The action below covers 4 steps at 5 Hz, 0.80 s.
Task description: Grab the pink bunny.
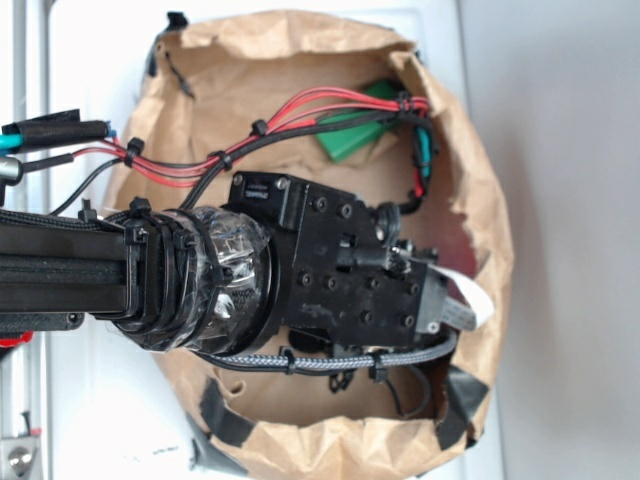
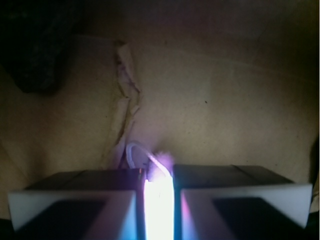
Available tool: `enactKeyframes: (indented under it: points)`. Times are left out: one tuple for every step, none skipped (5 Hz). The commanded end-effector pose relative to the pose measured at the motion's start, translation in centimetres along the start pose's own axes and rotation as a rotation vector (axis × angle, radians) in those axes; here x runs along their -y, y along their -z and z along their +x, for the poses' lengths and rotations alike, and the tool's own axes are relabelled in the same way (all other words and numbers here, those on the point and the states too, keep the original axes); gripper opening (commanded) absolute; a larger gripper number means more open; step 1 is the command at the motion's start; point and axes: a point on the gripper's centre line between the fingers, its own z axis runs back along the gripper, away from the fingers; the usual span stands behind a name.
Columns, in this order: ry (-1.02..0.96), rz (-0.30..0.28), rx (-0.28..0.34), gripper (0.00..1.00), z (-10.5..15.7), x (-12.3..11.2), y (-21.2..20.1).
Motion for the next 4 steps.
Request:
enactKeyframes:
  points:
    - [-0.038, -0.03, 0.059, 0.0, 0.6, -1.2, -2.6]
    - [-0.046, -0.117, 0.045, 0.0, 0.5, -3.2, -5.5]
    - [-0.061, -0.157, 0.026, 0.0, 0.7, -5.5, -7.4]
    - [-0.078, -0.173, 0.016, 0.0, 1.1, -6.2, -7.8]
